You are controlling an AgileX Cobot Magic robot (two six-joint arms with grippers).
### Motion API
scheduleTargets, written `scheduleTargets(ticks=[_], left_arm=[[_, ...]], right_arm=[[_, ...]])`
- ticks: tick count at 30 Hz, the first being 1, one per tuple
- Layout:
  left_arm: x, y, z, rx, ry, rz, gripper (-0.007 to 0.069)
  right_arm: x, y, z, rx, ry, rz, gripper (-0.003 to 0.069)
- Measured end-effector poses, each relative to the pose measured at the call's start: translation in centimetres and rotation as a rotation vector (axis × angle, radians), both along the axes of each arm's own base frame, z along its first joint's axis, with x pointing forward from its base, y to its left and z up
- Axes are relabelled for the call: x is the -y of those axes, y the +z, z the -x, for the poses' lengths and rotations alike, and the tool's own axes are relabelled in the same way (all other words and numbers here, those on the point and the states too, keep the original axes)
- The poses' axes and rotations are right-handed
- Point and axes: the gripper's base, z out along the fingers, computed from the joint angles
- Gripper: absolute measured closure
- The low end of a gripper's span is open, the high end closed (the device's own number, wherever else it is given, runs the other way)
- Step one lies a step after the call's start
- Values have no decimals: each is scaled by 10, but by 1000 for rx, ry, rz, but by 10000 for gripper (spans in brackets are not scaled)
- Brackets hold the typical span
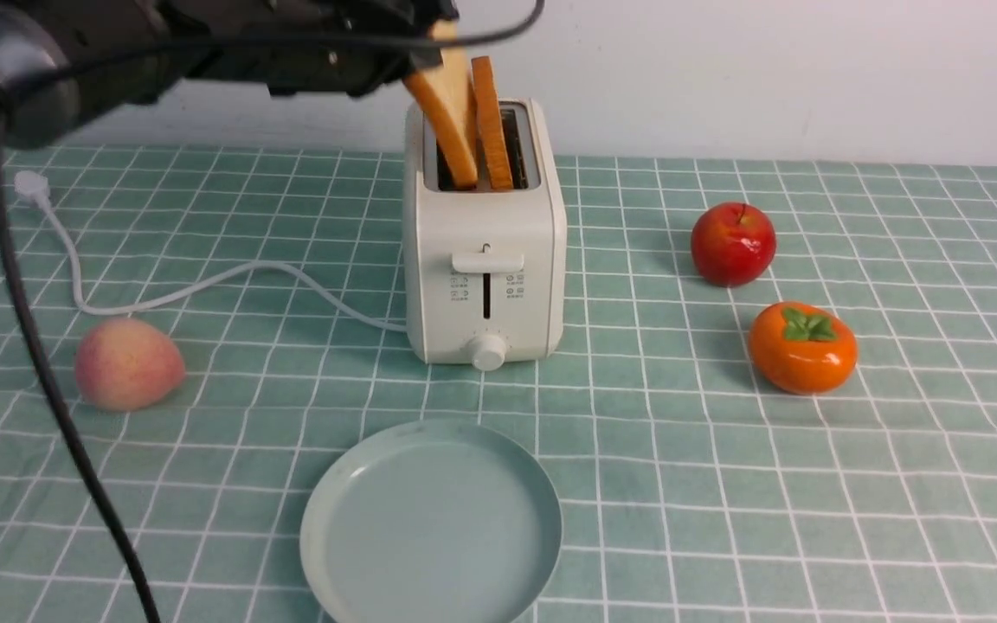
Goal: Take toasted bread from bread machine on blue coffee table place on plate.
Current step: 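Reach for a toast slice standing in the toaster with the left gripper, then place the slice of bread on the plate with the left gripper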
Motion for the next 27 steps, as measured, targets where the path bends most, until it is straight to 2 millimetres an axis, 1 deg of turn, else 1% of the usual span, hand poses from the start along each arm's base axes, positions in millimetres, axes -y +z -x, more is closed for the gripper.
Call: scheduleTargets(ticks=[1, 2, 3, 5, 6, 7, 8, 10, 11, 12, 13, 14, 15, 16, 17, 18, 19, 21, 23, 24, 25, 26, 27], left_arm=[[-3, 22, 15, 30, -23, 0, 571], [-5, 39, 30, 50, -51, -17, 571], [-5, 45, 37, 55, -65, -26, 571], [-10, 77, 79, 52, -163, -97, 571], [-10, 77, 79, 53, -162, -102, 571], [-12, 83, 100, 10, -228, -154, 571], [-13, 85, 115, -29, -271, -187, 571], [-14, 82, 125, -78, -307, -207, 571], [-14, 66, 132, -168, -338, -210, 571], [-14, 56, 134, -211, -349, -203, 571], [-12, 42, 135, -266, -362, -185, 571], [-12, 35, 135, -291, -367, -177, 571], [-9, 5, 135, -381, -385, -145, 571], [-8, -6, 136, -408, -393, -136, 571], [-7, -31, 138, -469, -401, -105, 571], [-7, -31, 138, -463, -400, -108, 571], [-6, -57, 142, -516, -405, -70, 571], [-6, -85, 145, -553, -380, -22, 571], [-8, -108, 148, -574, -339, 11, 571], [-8, -110, 149, -583, -338, 18, 571], [-9, -124, 148, -591, -296, 43, 571], [-10, -125, 149, -591, -293, 40, 571], [-10, -137, 149, -614, -265, 63, 571]], right_arm=[[-1, 1, 0, 9, 13, -8, 538], [-2, 2, 1, 21, 29, -13, 537], [-3, 2, 1, 23, 34, -18, 536], [-5, 5, 2, 50, 69, -27, 534], [-6, 5, 2, 52, 71, -27, 534], [-6, 5, 2, 56, 78, -34, 533], [-7, 6, 2, 59, 83, -38, 532], [-7, 6, 2, 61, 86, -40, 531], [-7, 6, 3, 63, 89, -41, 531], [-7, 6, 3, 64, 90, -41, 530], [-7, 6, 3, 65, 92, -41, 529], [-7, 6, 3, 65, 93, -40, 529], [-7, 6, 3, 63, 95, -39, 528], [-8, 6, 3, 61, 97, -38, 528], [-8, 6, 3, 57, 101, -36, 526], [-8, 6, 3, 56, 102, -36, 526], [-8, 5, 4, 50, 107, -34, 524], [-8, 5, 4, 49, 109, -32, 523], [-8, 5, 4, 47, 110, -32, 522], [-8, 5, 4, 47, 110, -32, 522], [-8, 5, 4, 48, 111, -31, 522], [-8, 5, 4, 48, 111, -31, 522], [-8, 5, 4, 48, 111, -29, 521]])
